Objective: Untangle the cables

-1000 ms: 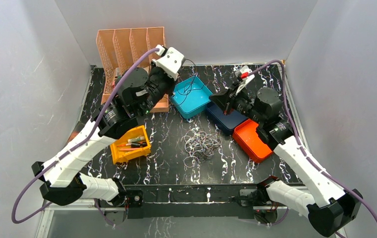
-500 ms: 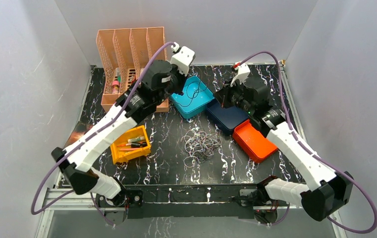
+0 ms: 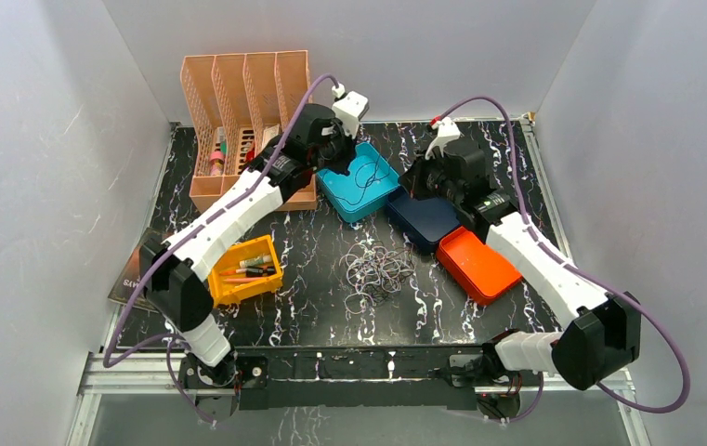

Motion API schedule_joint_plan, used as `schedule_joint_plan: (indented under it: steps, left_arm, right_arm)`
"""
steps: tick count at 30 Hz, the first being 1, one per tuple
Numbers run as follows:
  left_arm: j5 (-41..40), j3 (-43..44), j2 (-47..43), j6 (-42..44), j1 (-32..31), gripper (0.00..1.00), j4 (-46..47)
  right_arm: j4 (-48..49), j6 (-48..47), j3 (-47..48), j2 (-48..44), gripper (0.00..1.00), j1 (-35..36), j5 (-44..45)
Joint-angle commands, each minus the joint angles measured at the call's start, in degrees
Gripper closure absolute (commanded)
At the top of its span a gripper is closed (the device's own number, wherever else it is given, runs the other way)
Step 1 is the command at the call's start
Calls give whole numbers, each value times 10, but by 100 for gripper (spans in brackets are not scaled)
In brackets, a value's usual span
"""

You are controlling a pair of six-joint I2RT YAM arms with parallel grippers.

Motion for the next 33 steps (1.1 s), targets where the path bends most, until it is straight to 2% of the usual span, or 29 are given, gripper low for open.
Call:
schedule_joint_plan:
  steps: [1, 10, 22, 33]
  left_arm:
    - [40, 30, 18, -12, 22, 100, 21]
    - [88, 79, 99, -37, 81, 100, 45]
    - [141, 202, 240, -33, 102, 100, 40]
    - [146, 228, 299, -33, 122, 100, 42]
  right_arm:
    - [75, 16, 23, 9, 100, -5, -7]
    - [157, 14, 41, 59, 100, -21, 10]
    - [205, -8, 72, 122, 100, -41, 30]
    - [235, -11, 89, 181, 100, -56, -22]
